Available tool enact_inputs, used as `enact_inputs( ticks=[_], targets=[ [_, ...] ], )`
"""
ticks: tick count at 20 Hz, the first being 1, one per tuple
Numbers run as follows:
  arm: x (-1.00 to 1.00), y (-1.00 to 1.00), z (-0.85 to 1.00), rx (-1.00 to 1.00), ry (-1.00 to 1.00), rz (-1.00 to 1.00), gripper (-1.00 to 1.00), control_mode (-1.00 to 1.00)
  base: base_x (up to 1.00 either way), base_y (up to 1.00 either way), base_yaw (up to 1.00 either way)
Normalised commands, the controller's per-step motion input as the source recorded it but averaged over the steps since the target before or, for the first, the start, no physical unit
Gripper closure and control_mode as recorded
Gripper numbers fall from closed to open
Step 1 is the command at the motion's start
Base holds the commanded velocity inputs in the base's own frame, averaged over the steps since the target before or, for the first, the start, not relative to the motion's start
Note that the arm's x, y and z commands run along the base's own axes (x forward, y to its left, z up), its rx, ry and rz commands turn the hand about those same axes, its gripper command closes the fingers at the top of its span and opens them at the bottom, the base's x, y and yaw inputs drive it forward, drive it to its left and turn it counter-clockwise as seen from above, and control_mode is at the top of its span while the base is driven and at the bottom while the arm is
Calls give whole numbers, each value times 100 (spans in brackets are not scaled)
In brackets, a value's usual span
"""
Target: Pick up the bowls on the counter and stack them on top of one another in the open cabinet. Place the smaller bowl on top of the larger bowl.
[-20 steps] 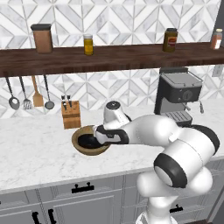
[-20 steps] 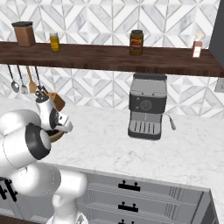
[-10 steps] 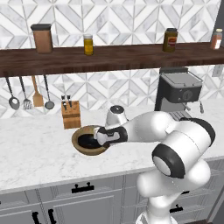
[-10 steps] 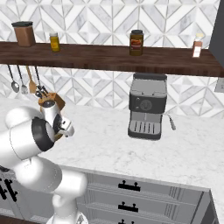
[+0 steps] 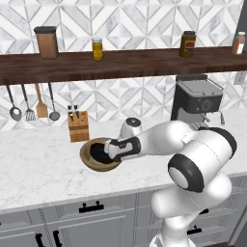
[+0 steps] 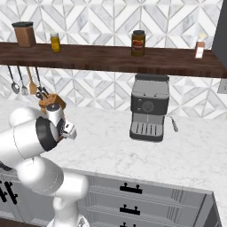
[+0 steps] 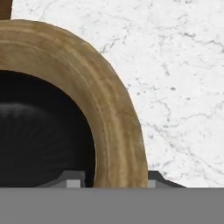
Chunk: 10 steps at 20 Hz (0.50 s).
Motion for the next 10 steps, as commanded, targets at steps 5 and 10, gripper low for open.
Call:
enact_inputs(
  ticks=[5,10],
  targets=[
    [-15,-27,75,5,-12,-10,100,-100,0,0,0],
    [-57,-81,100,13,-17,-23,100,-100,0,0,0]
  ],
)
